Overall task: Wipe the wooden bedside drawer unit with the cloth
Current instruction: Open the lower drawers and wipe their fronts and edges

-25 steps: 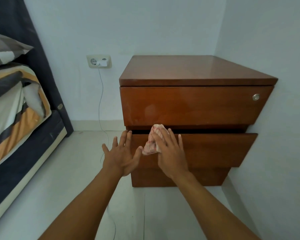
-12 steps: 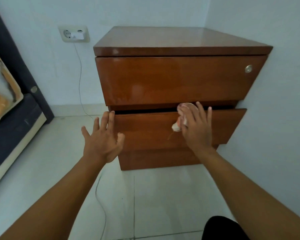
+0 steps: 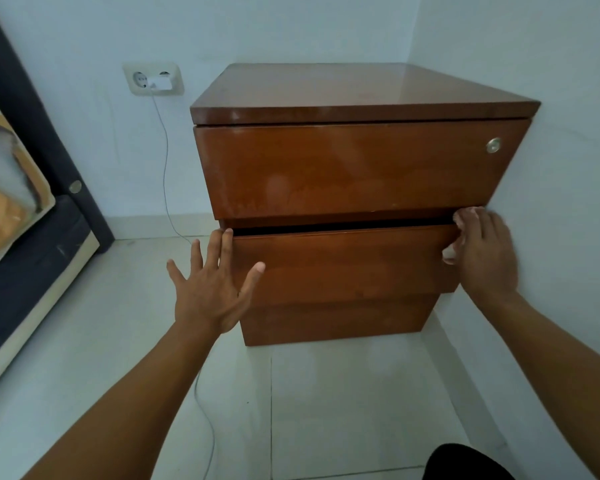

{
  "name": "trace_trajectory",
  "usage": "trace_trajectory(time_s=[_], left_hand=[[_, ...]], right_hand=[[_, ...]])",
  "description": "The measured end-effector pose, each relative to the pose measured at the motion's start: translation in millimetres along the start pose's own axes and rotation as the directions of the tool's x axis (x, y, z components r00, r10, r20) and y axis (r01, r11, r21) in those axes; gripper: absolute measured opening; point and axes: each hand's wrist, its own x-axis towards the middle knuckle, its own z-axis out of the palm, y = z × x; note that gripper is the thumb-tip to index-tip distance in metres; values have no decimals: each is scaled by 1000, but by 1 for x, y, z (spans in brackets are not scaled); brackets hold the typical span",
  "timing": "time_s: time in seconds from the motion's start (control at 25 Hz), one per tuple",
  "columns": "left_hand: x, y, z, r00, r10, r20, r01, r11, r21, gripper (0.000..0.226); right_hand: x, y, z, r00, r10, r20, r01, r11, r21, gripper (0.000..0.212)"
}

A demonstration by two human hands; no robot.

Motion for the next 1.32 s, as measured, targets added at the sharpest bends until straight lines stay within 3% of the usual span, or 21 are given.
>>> trace_trajectory(time_s=[0.12,0.2,0.28,0.36,0.48,0.64,0.8,0.96,1.12,1.32], left_hand=[[-2,3,7,1000,-5,-14,4,999,-39,98],[-2,4,13,999,-1,-49,-3,997,-78,95],[-3,3,22,994,13,-111,-24,994,-105,92],[-3,1,31,983,30,-180,-50,993,-107,87],[-1,2,42,955,23,-296,-57,993,-107,82],[6,1,51,918,51,-393,-85,994,-70,80],[8,1,53,900,64,-432,-98,994,-56,80],[8,3,52,909,64,-413,-95,994,-56,83],[6,2,49,925,61,-374,-77,997,-30,85],[1,0,44,938,50,-344,-64,998,-28,87]], right_hand=[[1,-31,-10,970,235,-63,-209,937,280,42],[-9,-81,-22,940,297,-169,-180,850,494,40],[-36,-151,-14,966,78,-248,62,856,513,40],[-63,-217,15,962,-150,-229,242,859,451,45],[-89,-271,65,959,-267,-97,284,914,288,67],[-97,-240,97,968,-223,-118,244,947,211,66],[-91,-159,106,989,-104,-100,123,971,203,67],[-78,-86,99,997,19,-71,-9,990,138,67],[-71,-40,92,998,43,-36,-39,994,105,74],[-71,-5,87,995,101,9,-101,979,176,67]])
